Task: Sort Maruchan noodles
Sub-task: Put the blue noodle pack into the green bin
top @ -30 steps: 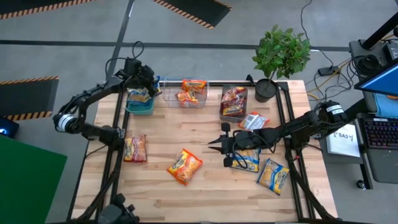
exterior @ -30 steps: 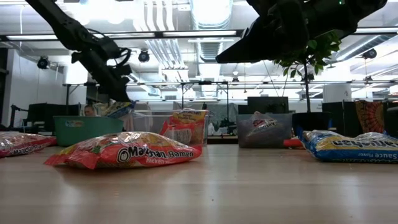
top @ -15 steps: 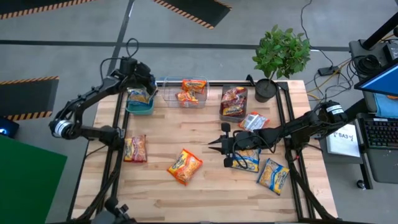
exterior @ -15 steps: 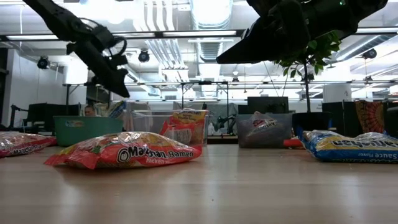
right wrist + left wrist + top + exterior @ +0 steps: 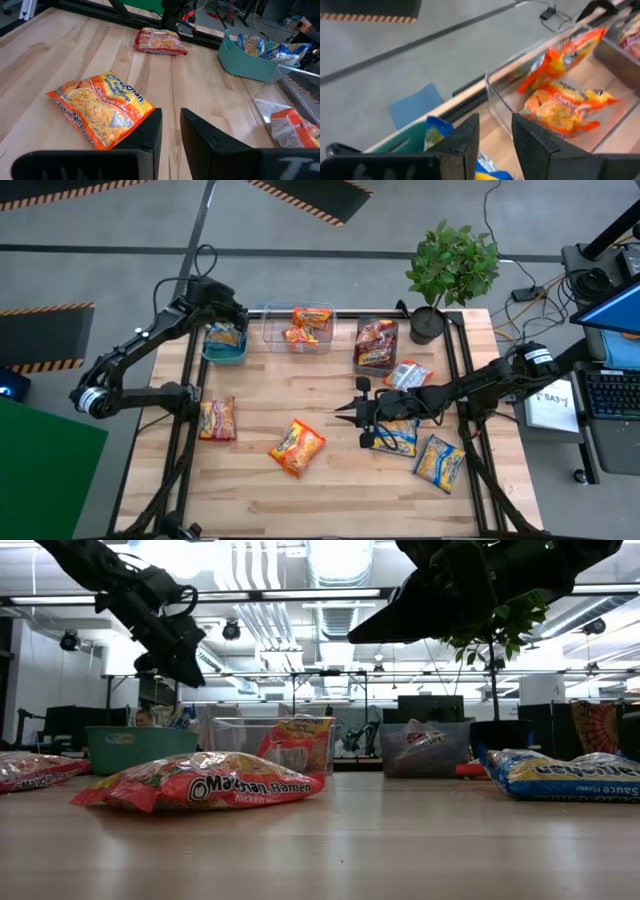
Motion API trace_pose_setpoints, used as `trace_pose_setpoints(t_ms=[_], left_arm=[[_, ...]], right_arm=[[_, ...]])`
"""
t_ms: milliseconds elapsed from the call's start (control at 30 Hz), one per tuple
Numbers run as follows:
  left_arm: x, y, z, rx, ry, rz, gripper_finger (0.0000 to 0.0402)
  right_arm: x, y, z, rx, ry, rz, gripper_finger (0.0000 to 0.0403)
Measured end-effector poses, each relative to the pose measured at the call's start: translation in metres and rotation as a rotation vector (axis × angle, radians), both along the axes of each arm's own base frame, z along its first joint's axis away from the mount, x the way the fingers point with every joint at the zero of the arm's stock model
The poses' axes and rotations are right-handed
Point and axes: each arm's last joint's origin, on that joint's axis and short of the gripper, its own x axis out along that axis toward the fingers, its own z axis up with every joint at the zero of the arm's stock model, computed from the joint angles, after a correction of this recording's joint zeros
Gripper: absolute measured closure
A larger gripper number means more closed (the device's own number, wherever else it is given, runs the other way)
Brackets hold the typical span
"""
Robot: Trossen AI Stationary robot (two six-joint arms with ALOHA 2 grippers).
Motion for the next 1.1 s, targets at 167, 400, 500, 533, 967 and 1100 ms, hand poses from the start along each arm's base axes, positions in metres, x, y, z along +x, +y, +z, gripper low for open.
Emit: trace_pose_setpoints(t_ms=[167, 400, 500, 533, 967, 1100], left_arm=[[0.000, 0.005, -0.019, 0.002, 0.080, 0.085, 0.0317], [0.006, 0.025, -0.049, -0.009, 0.203, 0.188, 0.0336], [0.009, 0.033, -0.066, -0.034, 0.269, 0.225, 0.0343], [0.010, 0.035, -0.069, -0.040, 0.280, 0.227, 0.0345], [0.009, 0.021, -0.048, -0.023, 0.185, 0.145, 0.0352], [0.012, 0.000, -0.034, -0.038, 0.086, 0.038, 0.0352]], right_arm=[[0.000, 0.000, -0.001, 0.000, 0.002, 0.000, 0.0344], [0.000, 0.000, -0.001, -0.001, 0.003, 0.000, 0.0344], [-0.001, 0.000, -0.001, 0.000, 0.004, 0.000, 0.0344], [-0.001, 0.000, -0.001, -0.001, 0.004, 0.000, 0.0344], [0.000, -0.005, -0.001, 0.009, 0.003, -0.019, 0.0344], [0.001, -0.004, 0.000, 0.019, -0.001, -0.022, 0.0344]])
